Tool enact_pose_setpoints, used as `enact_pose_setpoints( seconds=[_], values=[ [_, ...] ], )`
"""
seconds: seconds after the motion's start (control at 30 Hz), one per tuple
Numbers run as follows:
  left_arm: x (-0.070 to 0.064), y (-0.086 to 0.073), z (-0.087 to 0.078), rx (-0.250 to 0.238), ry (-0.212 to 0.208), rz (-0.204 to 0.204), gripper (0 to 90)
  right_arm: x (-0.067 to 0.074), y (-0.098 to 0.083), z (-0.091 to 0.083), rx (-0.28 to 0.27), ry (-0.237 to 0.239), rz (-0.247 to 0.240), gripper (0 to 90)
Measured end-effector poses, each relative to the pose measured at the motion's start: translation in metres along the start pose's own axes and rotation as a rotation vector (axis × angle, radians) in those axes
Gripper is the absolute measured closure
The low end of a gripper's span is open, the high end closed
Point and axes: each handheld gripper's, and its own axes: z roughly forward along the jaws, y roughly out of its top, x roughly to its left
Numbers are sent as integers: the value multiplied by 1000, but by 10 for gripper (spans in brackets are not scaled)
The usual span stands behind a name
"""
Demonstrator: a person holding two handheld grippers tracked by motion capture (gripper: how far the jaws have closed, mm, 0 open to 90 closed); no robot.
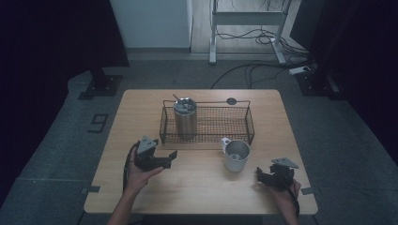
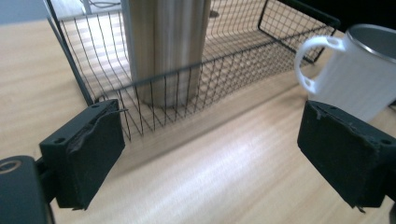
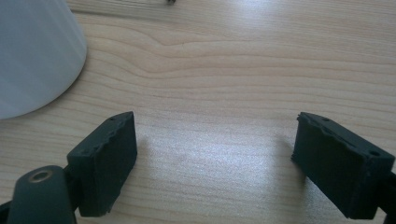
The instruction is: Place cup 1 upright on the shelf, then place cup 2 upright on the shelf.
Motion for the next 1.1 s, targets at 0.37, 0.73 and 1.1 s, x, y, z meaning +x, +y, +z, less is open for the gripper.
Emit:
enact_pose_setpoints(
  seconds=[0.37,0.73,1.1],
  values=[
    [-1,-35,-5,57,-2,-24,82,0,0,0,0,0,0,133],
    [-3,-46,2,82,16,-27,90,0,0,0,0,0,0,133],
    [-1,-43,1,74,14,-33,90,-1,-2,-5,-38,-11,19,146]
  ],
)
